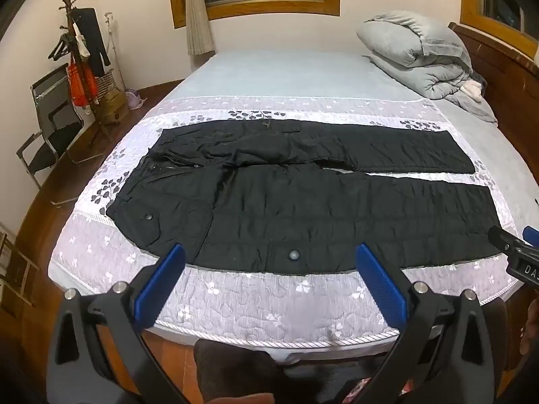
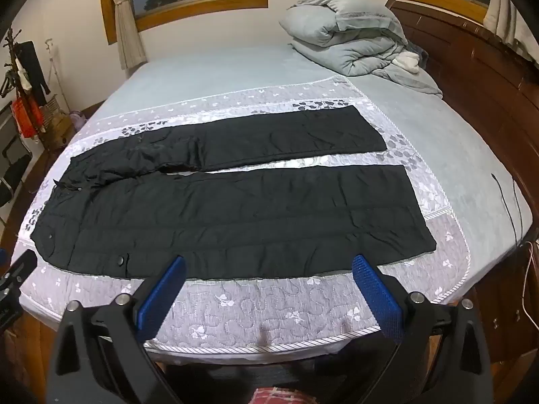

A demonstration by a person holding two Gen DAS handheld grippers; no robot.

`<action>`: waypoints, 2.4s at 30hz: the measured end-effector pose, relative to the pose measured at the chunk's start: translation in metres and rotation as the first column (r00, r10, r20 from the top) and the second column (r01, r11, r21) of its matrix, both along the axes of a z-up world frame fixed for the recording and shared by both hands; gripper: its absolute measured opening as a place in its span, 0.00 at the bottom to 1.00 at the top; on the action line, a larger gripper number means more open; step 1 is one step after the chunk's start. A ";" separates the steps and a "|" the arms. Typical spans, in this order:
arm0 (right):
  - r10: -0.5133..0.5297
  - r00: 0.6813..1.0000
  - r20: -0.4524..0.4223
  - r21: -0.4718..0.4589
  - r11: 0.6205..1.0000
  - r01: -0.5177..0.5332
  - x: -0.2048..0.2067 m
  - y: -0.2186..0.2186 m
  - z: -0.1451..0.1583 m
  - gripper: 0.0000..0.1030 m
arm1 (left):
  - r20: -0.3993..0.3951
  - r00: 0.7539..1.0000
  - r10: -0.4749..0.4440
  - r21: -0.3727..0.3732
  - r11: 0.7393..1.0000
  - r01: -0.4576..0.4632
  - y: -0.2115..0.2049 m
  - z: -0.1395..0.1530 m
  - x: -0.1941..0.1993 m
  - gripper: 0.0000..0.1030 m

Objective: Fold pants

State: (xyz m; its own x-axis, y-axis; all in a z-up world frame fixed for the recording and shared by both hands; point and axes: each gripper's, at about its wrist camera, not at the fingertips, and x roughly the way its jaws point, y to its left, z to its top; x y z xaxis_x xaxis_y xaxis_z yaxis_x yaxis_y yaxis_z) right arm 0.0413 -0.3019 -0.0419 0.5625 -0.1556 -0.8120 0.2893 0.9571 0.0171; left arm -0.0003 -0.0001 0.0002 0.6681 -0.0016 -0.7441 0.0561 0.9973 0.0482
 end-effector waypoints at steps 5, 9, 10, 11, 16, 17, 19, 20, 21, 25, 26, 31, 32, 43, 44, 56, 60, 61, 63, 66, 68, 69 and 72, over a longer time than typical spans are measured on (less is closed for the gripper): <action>0.002 1.000 -0.004 -0.009 1.000 -0.003 0.000 0.001 -0.001 0.97 | -0.002 1.000 -0.002 0.003 1.000 0.002 0.000 0.000 0.000 0.98; 0.001 1.000 -0.003 -0.003 1.000 -0.001 0.000 0.000 -0.001 0.97 | 0.000 1.000 0.003 0.007 1.000 -0.003 0.000 -0.002 0.000 0.98; 0.000 1.000 -0.003 -0.002 1.000 0.000 0.000 -0.002 0.001 0.97 | -0.001 1.000 0.003 0.007 1.000 -0.003 0.000 -0.003 0.001 0.98; 0.000 1.000 -0.003 -0.009 1.000 0.000 0.000 0.001 -0.002 0.97 | -0.004 1.000 0.002 0.005 1.000 -0.002 0.000 -0.002 0.002 0.98; -0.001 1.000 -0.004 -0.008 1.000 0.001 0.001 0.000 -0.001 0.97 | -0.004 1.000 -0.001 0.011 1.000 0.001 0.001 0.002 0.005 0.98; -0.001 1.000 -0.004 -0.009 1.000 0.001 0.001 0.000 -0.002 0.97 | -0.004 1.000 -0.002 0.010 1.000 0.002 0.000 0.003 0.004 0.98; 0.001 1.000 -0.005 -0.007 1.000 -0.001 0.001 0.000 -0.001 0.97 | -0.001 1.000 -0.004 0.014 1.000 0.004 -0.003 0.003 0.004 0.98; 0.000 1.000 -0.005 -0.006 1.000 0.000 0.001 0.000 -0.001 0.97 | -0.002 1.000 -0.004 0.016 1.000 0.004 -0.003 0.004 0.004 0.98; 0.001 1.000 -0.005 -0.005 1.000 -0.001 0.001 0.000 -0.001 0.97 | -0.001 1.000 -0.005 0.019 1.000 0.005 -0.004 0.004 0.004 0.98; 0.000 1.000 -0.006 -0.003 1.000 0.000 0.001 -0.002 -0.002 0.97 | 0.004 1.000 -0.006 0.023 1.000 0.006 -0.005 0.004 0.003 0.98; 0.000 1.000 -0.005 -0.002 1.000 0.000 0.001 -0.002 -0.002 0.97 | 0.004 1.000 -0.006 0.022 1.000 0.006 -0.005 0.004 0.003 0.98; -0.002 1.000 -0.008 0.001 1.000 0.002 0.004 -0.004 -0.002 0.97 | 0.007 1.000 -0.006 0.027 1.000 0.006 -0.006 0.004 0.002 0.98; -0.003 1.000 -0.009 0.001 1.000 0.003 0.004 -0.004 -0.002 0.97 | 0.007 1.000 -0.007 0.028 1.000 0.007 -0.007 0.003 0.001 0.98; -0.004 1.000 -0.010 0.007 1.000 0.004 0.004 -0.005 -0.003 0.97 | 0.003 1.000 -0.012 0.033 0.999 0.011 -0.009 0.004 0.001 0.98; -0.004 1.000 -0.010 0.007 1.000 0.004 0.004 -0.005 -0.003 0.97 | 0.003 1.000 -0.012 0.032 0.999 0.012 -0.008 0.004 0.002 0.98; 0.003 1.000 -0.020 0.008 1.000 -0.003 0.004 -0.004 -0.006 0.97 | 0.002 1.000 -0.014 0.034 0.999 0.013 -0.009 0.003 0.002 0.98; 0.004 1.000 -0.023 0.015 1.000 -0.003 0.004 -0.005 -0.008 0.97 | 0.001 1.000 -0.014 0.035 0.999 0.014 -0.009 0.002 0.002 0.98; 0.003 1.000 -0.024 0.015 1.000 -0.003 0.004 -0.005 -0.009 0.97 | 0.002 1.000 -0.013 0.037 0.999 0.013 -0.009 0.002 0.002 0.98; 0.003 1.000 -0.026 0.018 1.000 -0.002 0.005 -0.006 -0.009 0.97 | 0.000 1.000 -0.014 0.039 0.999 0.014 -0.009 0.002 0.002 0.98; 0.001 1.000 -0.029 0.023 1.000 -0.001 0.005 -0.007 -0.011 0.97 | -0.001 1.000 -0.014 0.038 0.999 0.014 -0.010 0.001 0.002 0.98; 0.000 1.000 -0.031 0.024 1.000 0.000 0.006 -0.008 -0.012 0.97 | -0.002 1.000 -0.015 0.039 0.999 0.016 -0.010 0.001 0.002 0.98; 0.000 1.000 -0.031 0.026 1.000 0.001 0.006 -0.008 -0.012 0.97 | -0.001 1.000 -0.015 0.039 0.999 0.015 -0.010 0.000 0.003 0.98; -0.001 1.000 -0.030 0.029 1.000 0.002 0.006 -0.009 -0.013 0.97 | -0.002 1.000 -0.017 0.039 0.999 0.017 -0.010 0.000 0.003 0.98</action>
